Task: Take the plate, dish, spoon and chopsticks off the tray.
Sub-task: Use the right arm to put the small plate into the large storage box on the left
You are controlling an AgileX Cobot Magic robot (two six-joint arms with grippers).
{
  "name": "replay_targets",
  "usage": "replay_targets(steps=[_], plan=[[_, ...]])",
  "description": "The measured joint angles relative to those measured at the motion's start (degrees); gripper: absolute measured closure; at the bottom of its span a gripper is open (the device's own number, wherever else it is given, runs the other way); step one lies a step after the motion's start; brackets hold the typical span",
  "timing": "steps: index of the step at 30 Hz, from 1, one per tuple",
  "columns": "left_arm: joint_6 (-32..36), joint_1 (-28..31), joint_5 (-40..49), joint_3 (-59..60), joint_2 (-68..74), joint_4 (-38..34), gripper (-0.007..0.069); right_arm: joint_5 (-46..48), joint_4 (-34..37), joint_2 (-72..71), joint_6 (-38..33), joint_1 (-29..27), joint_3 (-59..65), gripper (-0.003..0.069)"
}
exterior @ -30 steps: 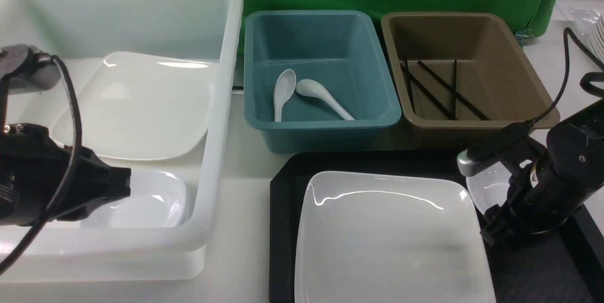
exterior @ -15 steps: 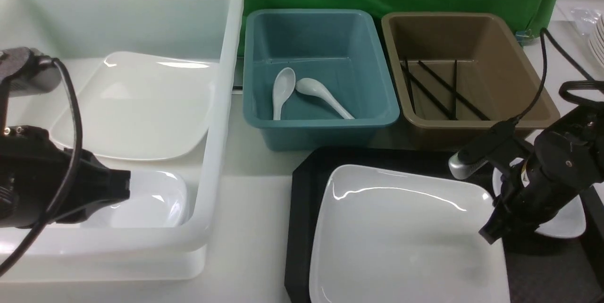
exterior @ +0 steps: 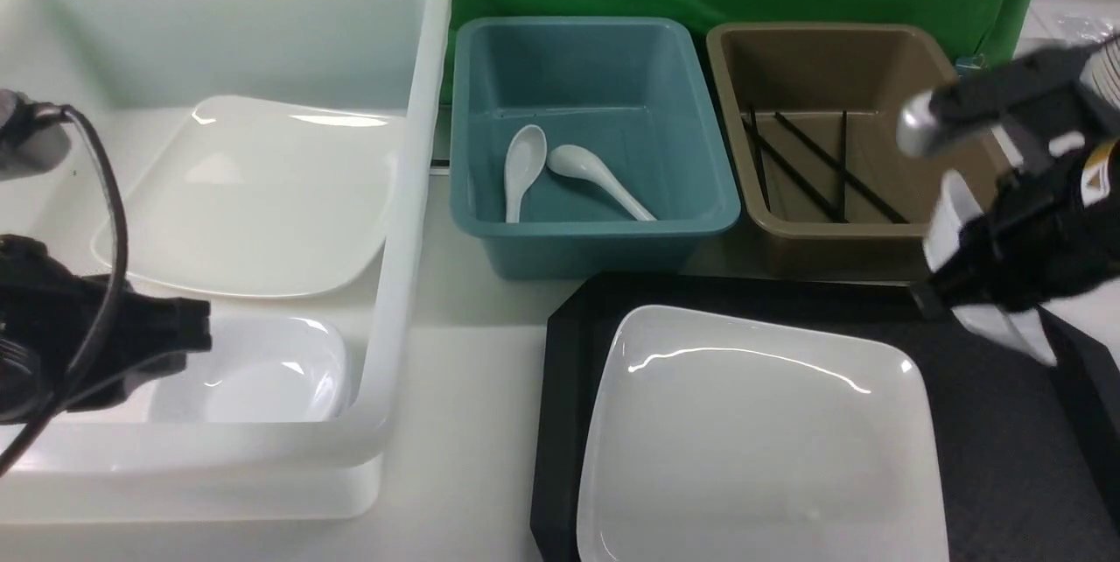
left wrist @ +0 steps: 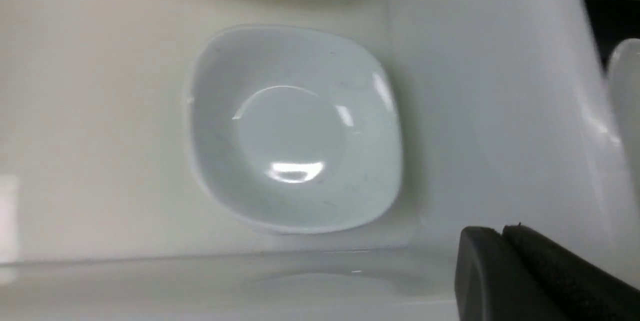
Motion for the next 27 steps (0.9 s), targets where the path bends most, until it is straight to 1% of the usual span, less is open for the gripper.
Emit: replay_targets(steps=[1,3,5,9,12,13,15,17,19,23,27], plan=[[-2.29,0.50,1.22,0.00,0.00,3.06,0.0612,-0.26,3.48,-0.12,-3.16,2.19,-3.24,0.0596],[-5.04,2.19,3.94,0.00,0.00,6.33,0.0612,-1.12,8.15,0.68,-7.24,6.40,-7.36,0.0596],[-6.02,5.36,5.88,0.00,0.00,7.58,0.0612,-2.96,11.33,2.67,-10.15,11.96,-11.64,0.0596],[-4.75,13.60,6.82,0.00,-0.14,5.87,0.0612,-6.56,13.22,10.55,-13.02,21.92,-22.35,0.0596],[-2.18,20.29,6.77,0.00,-0.99,2.53,0.0612,-7.55,13.55,17.85,-13.39,27.28,-30.76,0.0596],[-2.03,21.20,6.71,0.00,-1.18,2.27,0.0612,-7.56,13.61,18.40,-13.39,27.58,-31.37,0.0596],[-0.02,25.43,5.97,0.00,-2.84,-0.73,0.0612,-7.85,13.67,25.01,-13.39,30.58,-38.18,0.0596],[1.42,27.82,4.95,0.00,-4.82,-3.04,0.0612,-7.69,13.68,29.97,-13.44,32.18,-42.81,0.0596],[2.45,28.56,4.06,0.00,-6.81,-4.55,0.0612,-6.92,13.73,36.29,-13.45,33.68,-48.13,0.0596],[3.90,28.56,4.18,0.00,-8.46,-5.89,0.0612,-4.91,13.73,44.31,-13.45,34.93,-53.59,0.0596],[5.24,28.56,4.89,0.00,-8.51,-7.16,0.0612,-4.01,13.75,50.57,-13.51,35.49,-55.64,0.0596]])
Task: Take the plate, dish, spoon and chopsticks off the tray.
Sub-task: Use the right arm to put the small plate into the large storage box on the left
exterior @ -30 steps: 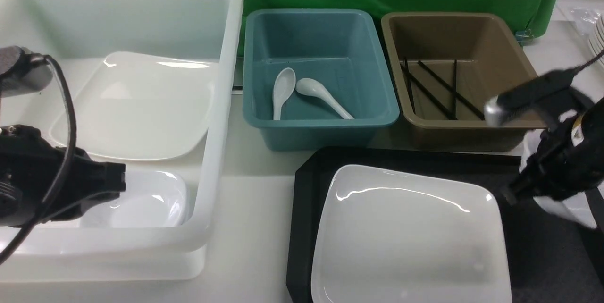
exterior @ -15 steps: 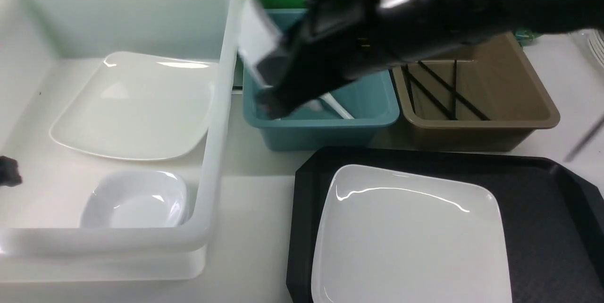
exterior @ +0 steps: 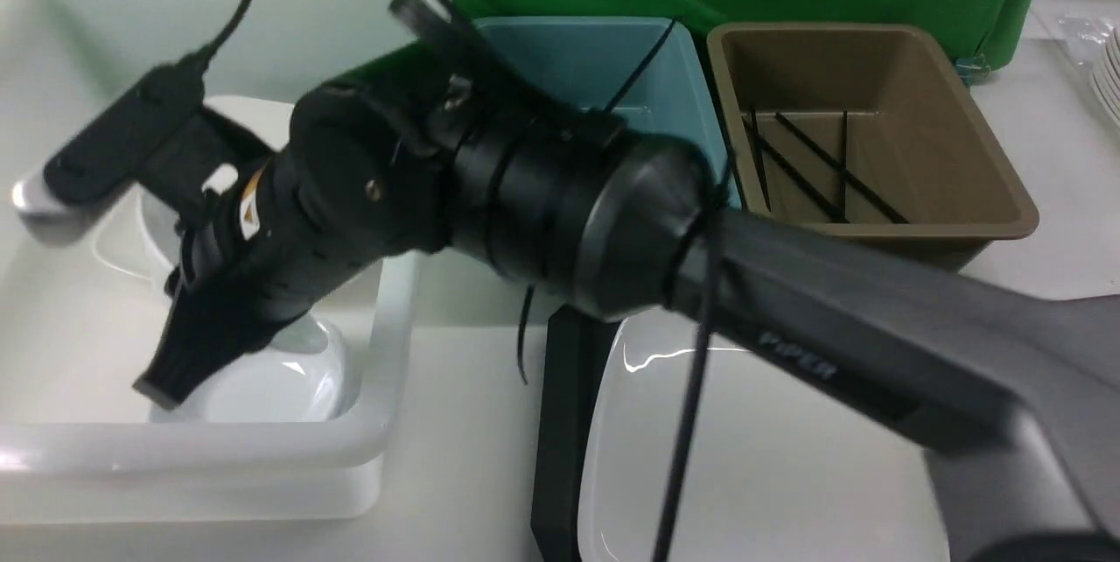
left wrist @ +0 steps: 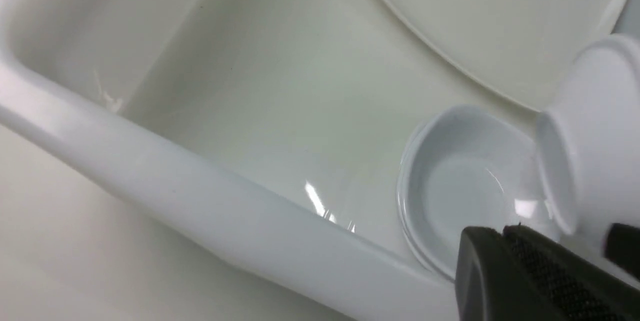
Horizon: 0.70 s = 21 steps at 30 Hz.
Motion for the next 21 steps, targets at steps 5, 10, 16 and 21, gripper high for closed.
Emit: replay_targets(steps=[5,10,16,21], plan=[[0.19,0.00,0.12,0.00,0.00,-0.34,0.0612,-0.08,0.01,2.56,-0.10,0.05,-0.12,0.0575],[0.39,0.00,0.12,0.00,0.00,-0.68,0.0612,0.22,0.01,2.52,0.80,0.06,-0.30,0.0395],[4.88,0.00,-1.02,0.00,0.00,-4.97,0.0612,6.92,-0.58,-1.12,3.91,0.11,-0.54,0.0123],[9.66,0.00,-1.80,0.00,0.17,-10.33,0.0612,13.96,-5.84,-7.97,4.16,0.11,-0.60,0.0105]])
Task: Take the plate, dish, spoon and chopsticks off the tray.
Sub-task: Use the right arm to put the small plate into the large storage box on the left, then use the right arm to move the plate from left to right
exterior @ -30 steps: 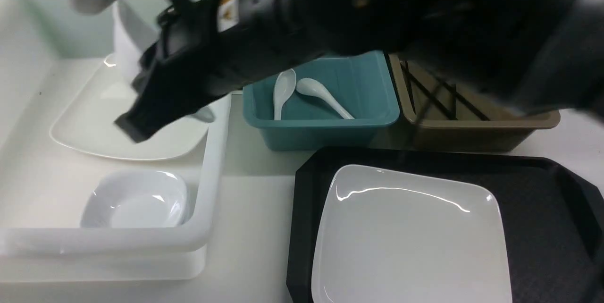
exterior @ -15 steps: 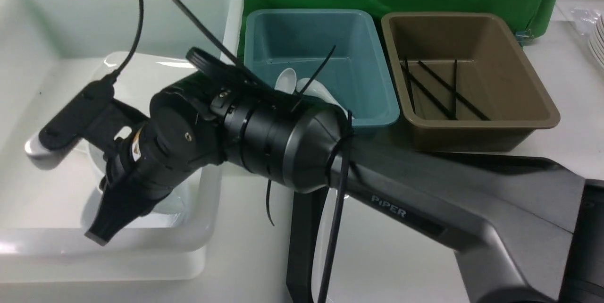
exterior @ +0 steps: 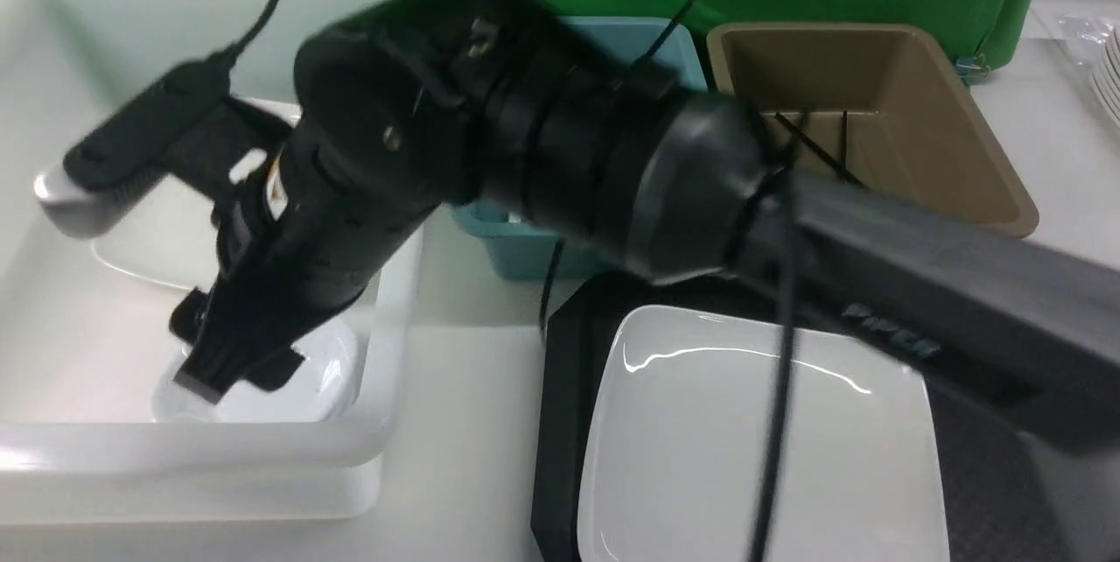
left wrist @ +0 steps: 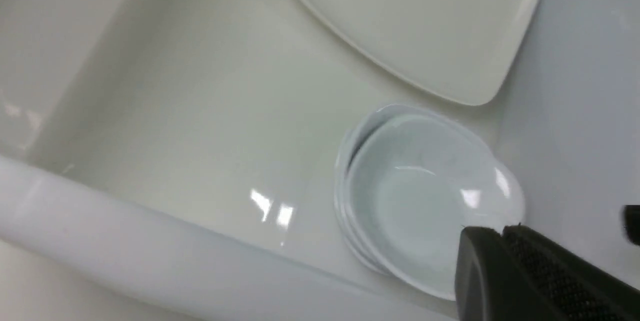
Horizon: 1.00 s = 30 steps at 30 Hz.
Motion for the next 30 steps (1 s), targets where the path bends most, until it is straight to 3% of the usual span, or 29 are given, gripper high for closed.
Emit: replay_targets(steps=[3,5,7,10,13,17,21,24,28,30], plan=[[5.07,0.00,-0.04,0.00,0.89,-5.38,0.0612,8.72,-10.38,-8.05,2.06,-0.12,-0.06,0.0228],[10.46,-0.96,-0.37,0.00,2.36,-11.36,0.0612,15.21,-17.73,-13.31,4.26,-1.81,-0.05,0.0429],[15.37,-3.26,-0.82,0.00,3.83,-16.32,0.0612,15.32,-19.64,-17.90,6.72,-5.66,1.39,0.0564],[18.56,-5.87,-1.06,0.00,4.92,-19.27,0.0612,15.32,-19.78,-22.26,8.48,-10.04,4.45,0.0610],[20.34,-12.89,-2.31,0.00,6.72,-20.76,0.0612,15.32,-17.26,-30.32,10.44,-21.94,14.33,0.0639],[18.41,-21.79,-3.76,0.00,8.29,-17.23,0.0621,14.62,-12.11,-38.92,11.98,-35.76,31.93,0.0638],[13.83,-30.85,-4.90,0.00,11.57,-11.98,0.0624,9.17,-1.03,-44.48,12.18,-48.46,52.13,0.0590],[11.45,-38.36,-5.52,-0.52,16.54,-9.16,0.0624,1.30,7.66,-45.15,8.69,-53.06,66.23,0.0444],[9.24,-45.46,-5.42,-3.00,22.65,-7.10,0.0624,-9.48,11.42,-43.89,7.94,-53.63,76.87,0.0228],[7.36,-49.15,-5.42,-5.14,25.57,-4.51,0.0624,-12.82,13.26,-42.31,7.39,-53.63,79.96,0.0172]])
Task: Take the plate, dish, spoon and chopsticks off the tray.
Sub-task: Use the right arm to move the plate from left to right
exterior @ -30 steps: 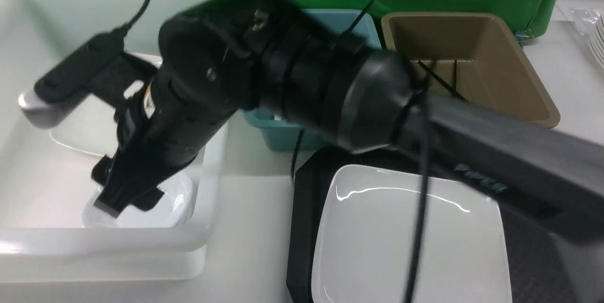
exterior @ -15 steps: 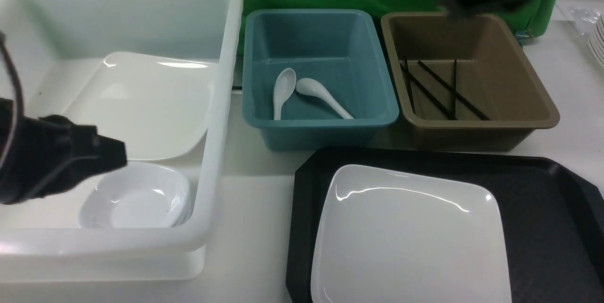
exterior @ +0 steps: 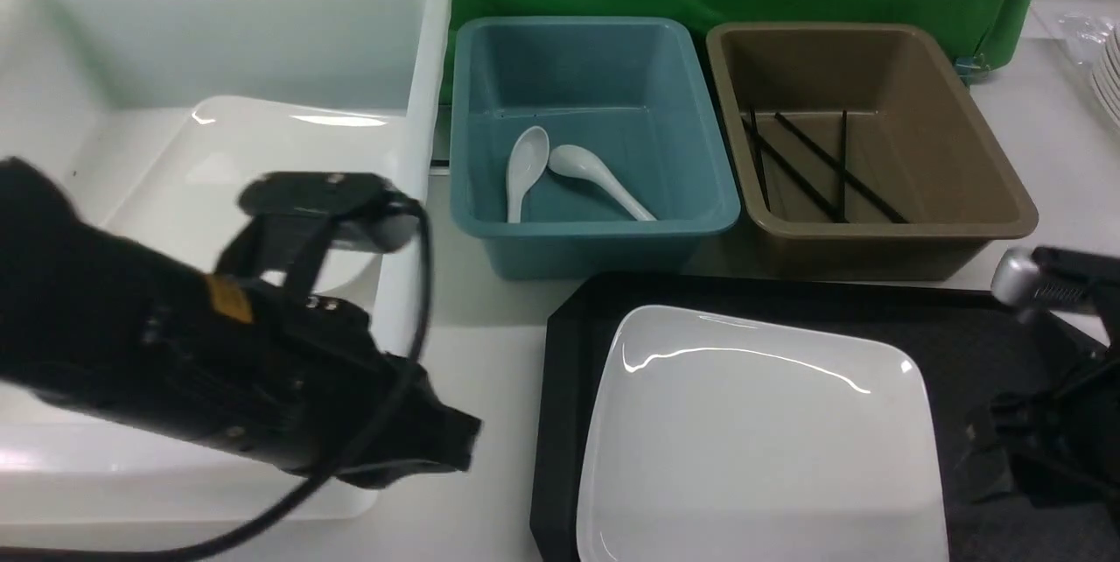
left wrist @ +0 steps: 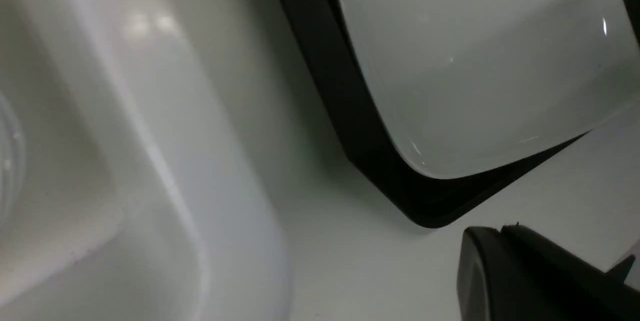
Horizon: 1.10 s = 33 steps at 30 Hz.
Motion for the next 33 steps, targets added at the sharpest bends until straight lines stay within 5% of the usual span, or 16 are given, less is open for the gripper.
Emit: replay_targets(steps=[8,11,14,21,29,33], plan=[[-6.80,-6.57,0.30,-6.85,7.85,7.21,0.0624,-7.59,4.91,9.91,-2.56,1.43,2.21,0.0180],[-6.91,-6.57,0.35,-7.53,8.54,7.53,0.0624,-9.48,5.13,12.05,-4.06,3.25,2.15,0.0253],[-7.02,-6.57,0.35,-7.56,8.75,7.67,0.0624,-10.80,5.66,12.93,-4.74,4.38,1.60,0.0452],[-7.02,-6.68,0.52,-7.56,8.76,7.67,0.0624,-9.26,1.53,10.80,-2.07,-0.83,1.64,0.0527],[-7.02,-6.91,0.03,-7.86,8.87,7.67,0.0624,-7.32,-7.39,8.05,-2.42,-8.52,1.68,0.0521],[-6.83,-7.54,0.72,-11.88,11.05,7.67,0.0624,-7.01,-8.52,7.98,-2.43,-8.86,1.68,0.0293]])
